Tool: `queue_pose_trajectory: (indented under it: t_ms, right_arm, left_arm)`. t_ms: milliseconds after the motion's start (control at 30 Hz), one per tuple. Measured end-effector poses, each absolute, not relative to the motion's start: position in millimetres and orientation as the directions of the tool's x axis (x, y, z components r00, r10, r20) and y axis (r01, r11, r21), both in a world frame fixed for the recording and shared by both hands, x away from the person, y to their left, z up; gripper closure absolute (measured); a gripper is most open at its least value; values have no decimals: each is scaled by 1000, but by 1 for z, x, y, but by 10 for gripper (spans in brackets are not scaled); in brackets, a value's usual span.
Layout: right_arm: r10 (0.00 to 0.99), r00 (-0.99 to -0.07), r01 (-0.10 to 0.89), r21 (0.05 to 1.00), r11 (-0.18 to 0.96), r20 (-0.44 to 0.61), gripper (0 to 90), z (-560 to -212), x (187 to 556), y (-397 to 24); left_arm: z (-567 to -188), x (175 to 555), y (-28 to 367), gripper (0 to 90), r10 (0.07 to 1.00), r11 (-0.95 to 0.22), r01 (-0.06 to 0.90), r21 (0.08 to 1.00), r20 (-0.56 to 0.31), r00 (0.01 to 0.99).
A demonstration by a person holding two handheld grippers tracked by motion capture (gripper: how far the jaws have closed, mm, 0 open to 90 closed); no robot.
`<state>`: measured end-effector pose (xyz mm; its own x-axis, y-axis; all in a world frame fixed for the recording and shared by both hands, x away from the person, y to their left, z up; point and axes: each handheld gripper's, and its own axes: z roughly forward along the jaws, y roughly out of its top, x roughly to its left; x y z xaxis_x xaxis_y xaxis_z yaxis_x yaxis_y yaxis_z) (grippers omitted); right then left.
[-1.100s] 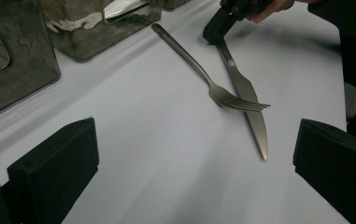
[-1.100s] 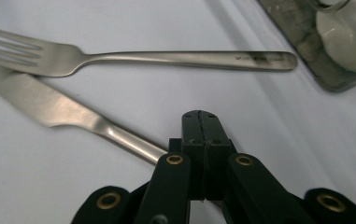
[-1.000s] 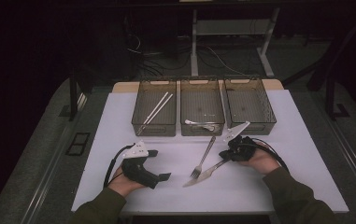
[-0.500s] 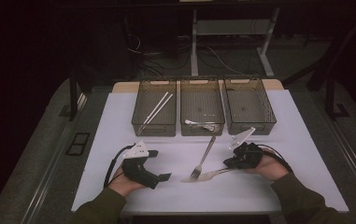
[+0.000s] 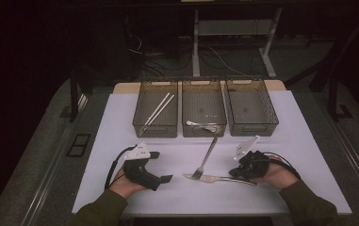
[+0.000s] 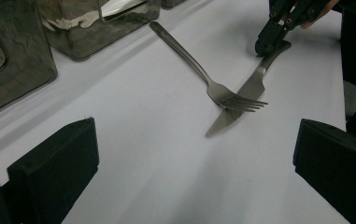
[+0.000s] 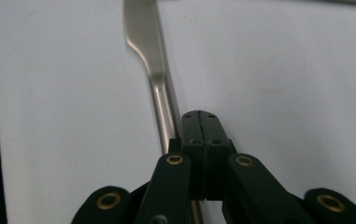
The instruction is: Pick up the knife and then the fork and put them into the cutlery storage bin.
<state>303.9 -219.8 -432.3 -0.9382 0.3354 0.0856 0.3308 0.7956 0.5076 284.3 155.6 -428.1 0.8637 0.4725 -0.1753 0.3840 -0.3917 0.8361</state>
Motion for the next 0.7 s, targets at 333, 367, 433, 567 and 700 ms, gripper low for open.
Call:
queue_pose_trajectory:
  t_ms: [333, 367, 433, 567, 700]
  right_arm:
    - [330, -939, 332, 507, 796, 97, 820, -421, 304, -222]
    - [322, -941, 328, 502, 800, 100, 799, -418, 305, -221]
    - [311, -946, 313, 484, 817, 87, 762, -413, 304, -216]
    - [272, -961, 268, 413, 870, 51, 733, -408, 304, -204]
    - [243, -969, 242, 349, 905, 39, 726, -411, 304, -190]
  left_arm:
    - [-428, 285, 156, 0, 474, -391, 383, 837, -174, 863]
    - [-428, 285, 156, 0, 474, -389, 385, 837, -176, 863]
    - [-428, 285, 156, 0, 475, -390, 386, 836, -176, 862]
    - [-428, 285, 156, 0, 474, -389, 383, 838, -175, 863]
    - [-428, 285, 156, 0, 473, -392, 382, 837, -173, 864]
